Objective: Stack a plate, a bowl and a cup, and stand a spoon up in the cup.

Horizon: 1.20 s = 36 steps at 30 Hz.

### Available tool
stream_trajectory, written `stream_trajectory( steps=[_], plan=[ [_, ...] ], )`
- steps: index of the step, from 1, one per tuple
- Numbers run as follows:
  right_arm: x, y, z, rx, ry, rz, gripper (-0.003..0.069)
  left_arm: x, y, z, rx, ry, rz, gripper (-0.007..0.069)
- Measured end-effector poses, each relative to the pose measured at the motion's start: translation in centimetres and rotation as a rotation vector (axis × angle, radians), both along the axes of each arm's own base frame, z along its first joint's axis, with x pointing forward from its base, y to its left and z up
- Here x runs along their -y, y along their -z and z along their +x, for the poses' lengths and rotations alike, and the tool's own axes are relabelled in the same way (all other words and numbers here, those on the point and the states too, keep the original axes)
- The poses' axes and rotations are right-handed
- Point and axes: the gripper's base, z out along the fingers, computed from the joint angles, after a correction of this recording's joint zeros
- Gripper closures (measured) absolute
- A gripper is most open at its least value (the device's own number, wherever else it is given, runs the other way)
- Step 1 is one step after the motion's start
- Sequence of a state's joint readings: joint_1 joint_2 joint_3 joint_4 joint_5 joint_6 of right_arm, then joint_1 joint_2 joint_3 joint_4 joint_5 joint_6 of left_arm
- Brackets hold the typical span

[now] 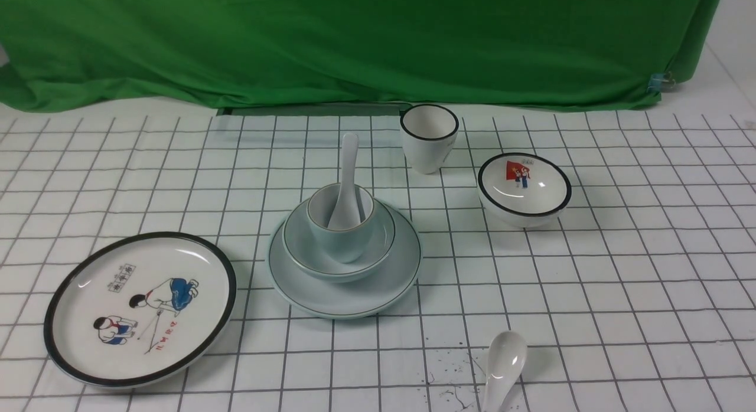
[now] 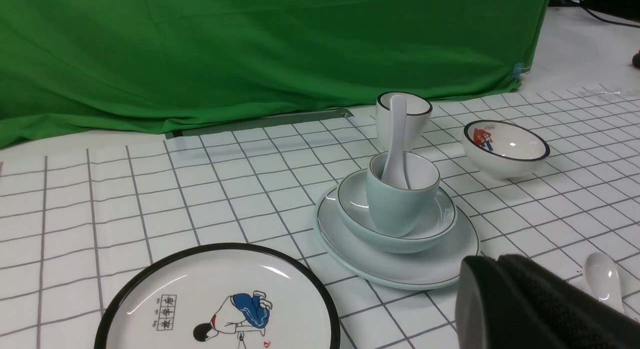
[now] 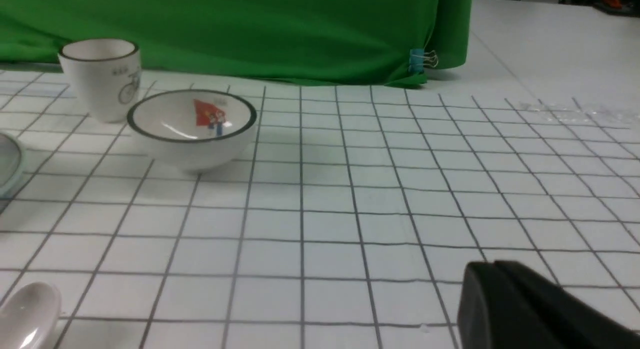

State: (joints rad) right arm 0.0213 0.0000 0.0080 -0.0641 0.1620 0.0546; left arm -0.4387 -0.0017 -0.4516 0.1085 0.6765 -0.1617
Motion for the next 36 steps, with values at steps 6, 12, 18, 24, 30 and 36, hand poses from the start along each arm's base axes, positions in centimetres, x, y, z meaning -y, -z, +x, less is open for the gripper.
stream_trajectory(
  steps=[6,12,18,24,30,36],
  plan=[
    [0.0,0.5,-0.1,-0.058,0.004,0.002,0.0648,0.0,0.0,0.0,0.0,0.0,0.0,0.0655],
    [0.1,0.5,-0.1,-0.06,0.004,0.002,0.0648,0.0,0.0,0.0,0.001,0.0,0.002,0.0655],
    [0.0,0.5,-0.1,-0.06,0.004,0.003,0.0643,0.0,0.0,0.0,0.001,0.0,0.002,0.0655],
    [0.0,0.5,-0.1,-0.06,0.004,0.003,0.0638,0.0,0.0,0.0,0.001,-0.001,0.003,0.0655],
    [0.0,0.5,-0.1,-0.06,0.004,0.003,0.0631,0.0,0.0,0.0,0.001,-0.001,0.003,0.0655],
    [0.0,0.5,-0.1,-0.06,0.004,0.003,0.0618,0.7,1.1,0.9,0.058,0.011,0.0,0.0655]
  ],
)
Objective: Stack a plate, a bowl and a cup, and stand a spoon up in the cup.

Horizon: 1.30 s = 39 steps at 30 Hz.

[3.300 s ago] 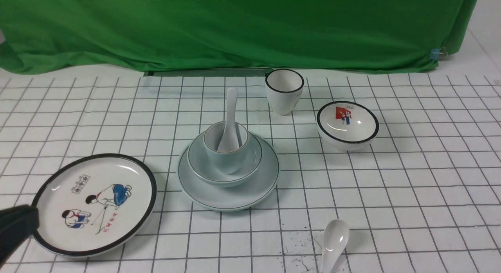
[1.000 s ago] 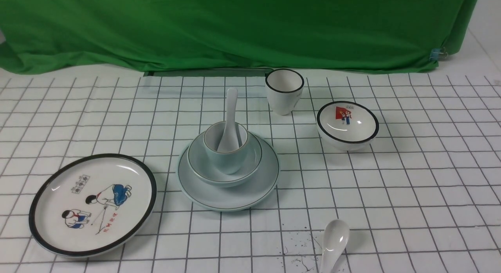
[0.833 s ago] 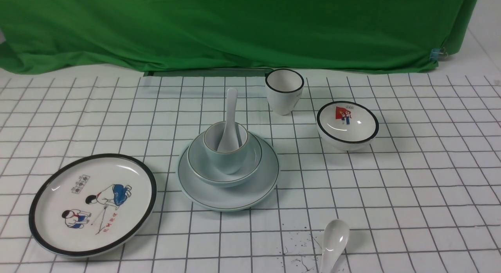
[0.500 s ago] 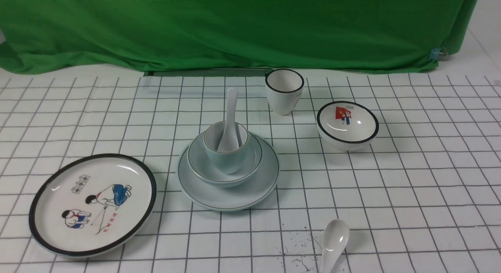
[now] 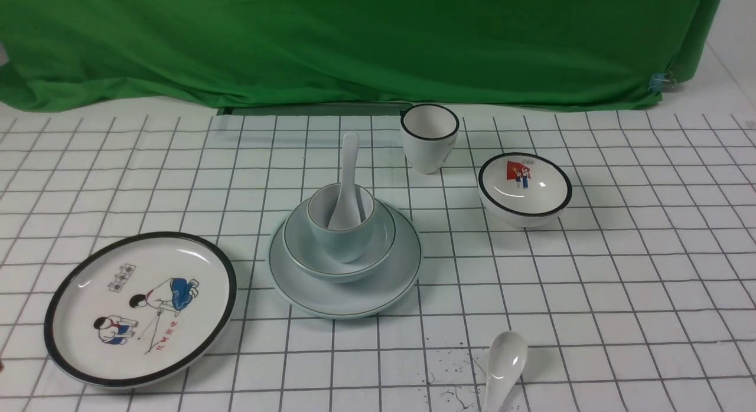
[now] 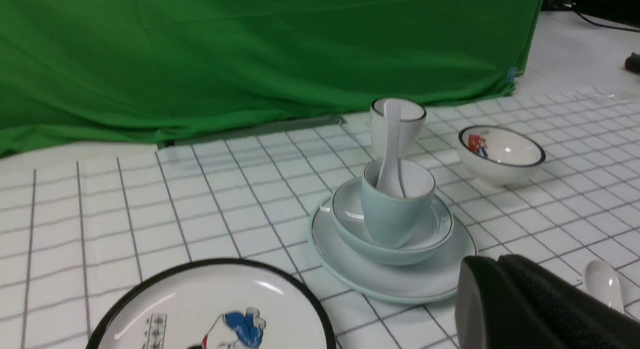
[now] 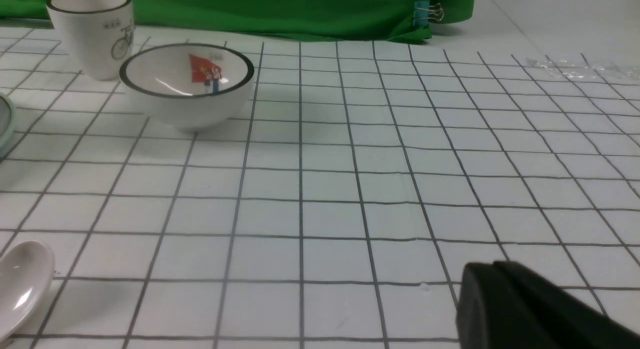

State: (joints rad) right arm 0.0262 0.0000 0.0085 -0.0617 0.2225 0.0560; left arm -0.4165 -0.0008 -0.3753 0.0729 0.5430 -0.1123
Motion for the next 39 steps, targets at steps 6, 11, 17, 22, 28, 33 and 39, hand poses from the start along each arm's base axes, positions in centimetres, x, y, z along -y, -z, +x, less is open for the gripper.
stream_trajectory(
  steps=[6,11,17,22,28,33,39],
  plan=[
    [0.0,0.0,0.0,0.0,0.0,0.001,0.0601,0.4,2.3,2.0,0.195,-0.149,-0.073,0.0655],
    [0.0,0.0,0.0,0.0,0.0,0.001,0.059,-0.7,6.4,3.3,0.182,-0.393,-0.066,0.0655],
    [0.0,0.0,0.0,-0.001,0.0,0.001,0.057,-1.0,8.6,3.5,0.035,-0.457,-0.025,0.0655],
    [0.0,0.0,0.0,-0.001,0.0,0.001,0.0557,-0.9,9.5,3.4,-0.067,-0.444,-0.004,0.0655],
    [0.0,0.0,0.0,-0.001,0.0,0.001,0.055,-0.9,9.6,3.4,-0.073,-0.441,0.016,0.0655],
    [0.0,0.0,0.0,-0.001,0.0,0.002,0.0536,-0.9,9.6,3.4,-0.072,-0.442,0.025,0.0655],
    [0.0,0.0,0.0,0.0,0.0,0.002,0.0519,-0.9,9.6,3.4,-0.07,-0.443,0.039,0.0655]
  ],
)
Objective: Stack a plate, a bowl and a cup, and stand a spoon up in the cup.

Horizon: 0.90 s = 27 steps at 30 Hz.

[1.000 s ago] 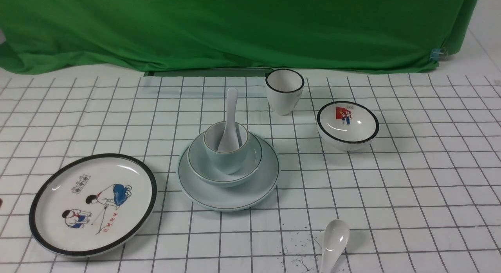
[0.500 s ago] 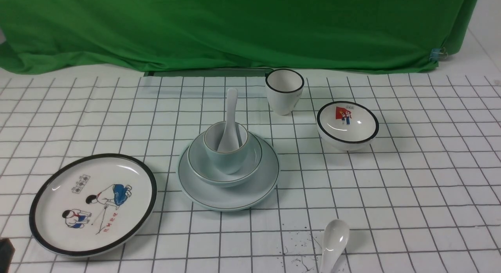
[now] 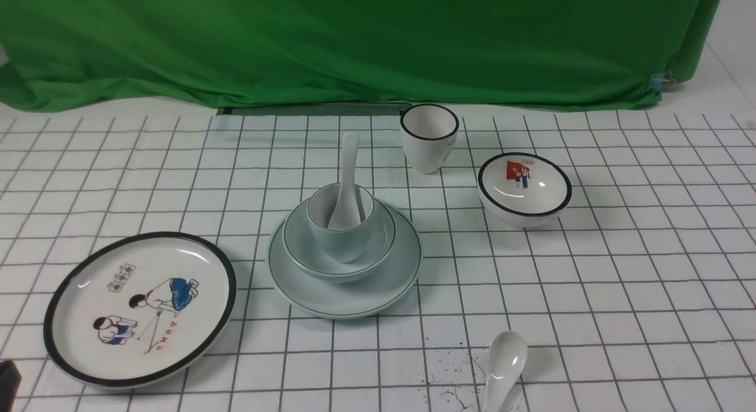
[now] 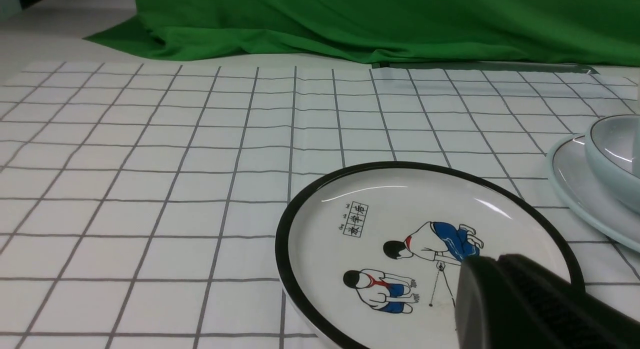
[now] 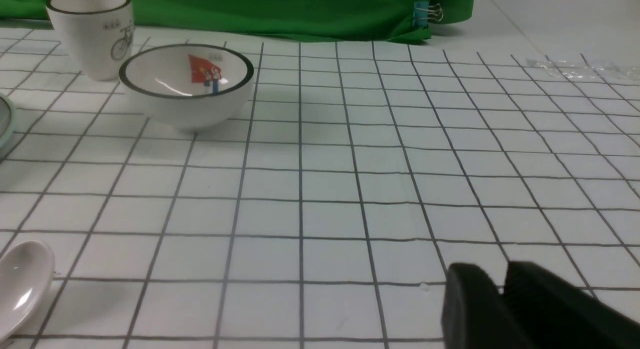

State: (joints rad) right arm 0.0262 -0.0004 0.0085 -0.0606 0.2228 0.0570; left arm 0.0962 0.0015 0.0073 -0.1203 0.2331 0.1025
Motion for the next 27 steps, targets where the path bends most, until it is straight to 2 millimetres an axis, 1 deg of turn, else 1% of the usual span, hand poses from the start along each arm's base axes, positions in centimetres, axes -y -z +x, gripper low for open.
stream_trajectory(
  steps=[5,27],
  plan=[
    [0.0,0.0,0.0,0.0,0.0,0.0,0.0503,0.0,0.0,0.0,0.0,-0.001,0.001,0.0655],
    [0.0,0.01,0.0,-0.001,0.0,0.0,0.048,-0.01,0.0,0.0,0.0,-0.001,0.004,0.0654]
  ],
)
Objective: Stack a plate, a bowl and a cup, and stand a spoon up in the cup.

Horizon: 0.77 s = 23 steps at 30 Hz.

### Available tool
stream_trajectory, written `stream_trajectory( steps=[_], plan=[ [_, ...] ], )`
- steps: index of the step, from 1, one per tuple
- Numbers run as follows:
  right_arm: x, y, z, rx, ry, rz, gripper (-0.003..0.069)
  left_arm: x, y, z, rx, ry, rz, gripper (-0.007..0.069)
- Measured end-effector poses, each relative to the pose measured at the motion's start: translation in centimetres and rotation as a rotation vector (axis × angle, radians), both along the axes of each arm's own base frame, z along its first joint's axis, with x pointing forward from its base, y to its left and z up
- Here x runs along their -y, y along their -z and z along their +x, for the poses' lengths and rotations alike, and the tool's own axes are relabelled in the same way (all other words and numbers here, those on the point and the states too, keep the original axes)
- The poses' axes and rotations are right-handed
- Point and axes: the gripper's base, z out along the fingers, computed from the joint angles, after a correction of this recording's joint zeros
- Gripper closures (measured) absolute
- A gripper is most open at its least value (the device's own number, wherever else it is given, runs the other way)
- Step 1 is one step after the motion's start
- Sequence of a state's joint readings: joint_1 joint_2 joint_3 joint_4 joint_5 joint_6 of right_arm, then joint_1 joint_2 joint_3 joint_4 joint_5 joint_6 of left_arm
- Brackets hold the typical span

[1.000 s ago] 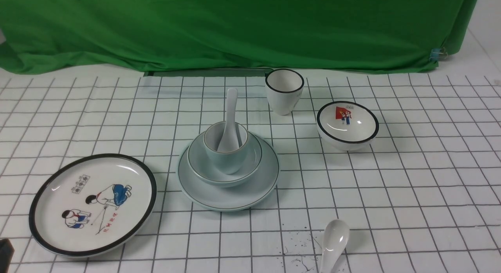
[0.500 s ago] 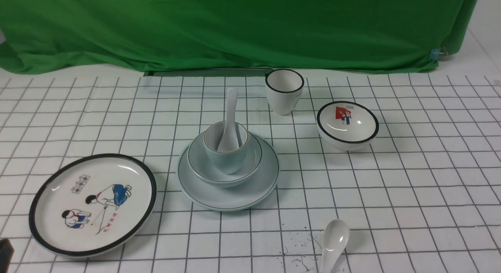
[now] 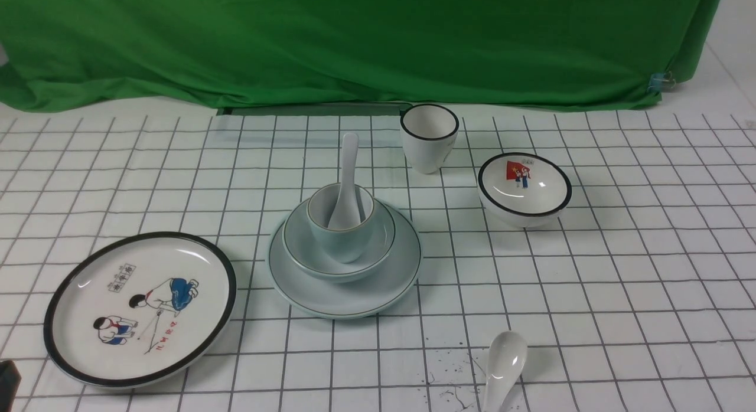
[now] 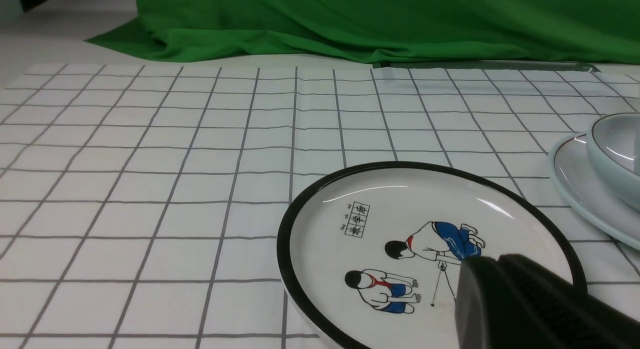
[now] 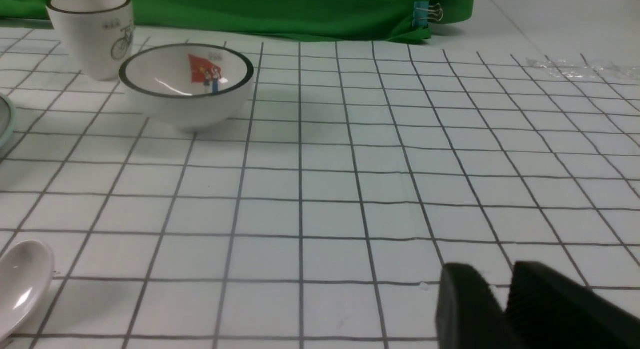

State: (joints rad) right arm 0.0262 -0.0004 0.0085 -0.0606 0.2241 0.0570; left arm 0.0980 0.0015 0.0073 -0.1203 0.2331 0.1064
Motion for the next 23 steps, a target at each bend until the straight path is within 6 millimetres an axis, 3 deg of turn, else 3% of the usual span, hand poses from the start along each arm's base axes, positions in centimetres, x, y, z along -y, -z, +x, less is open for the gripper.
stream_trajectory(
  steps=[23],
  plan=[
    [0.0,-0.01,0.0,0.001,0.0,0.0,0.0451,0.0,0.0,0.0,0.0,0.0,0.0,0.0653]
  ],
)
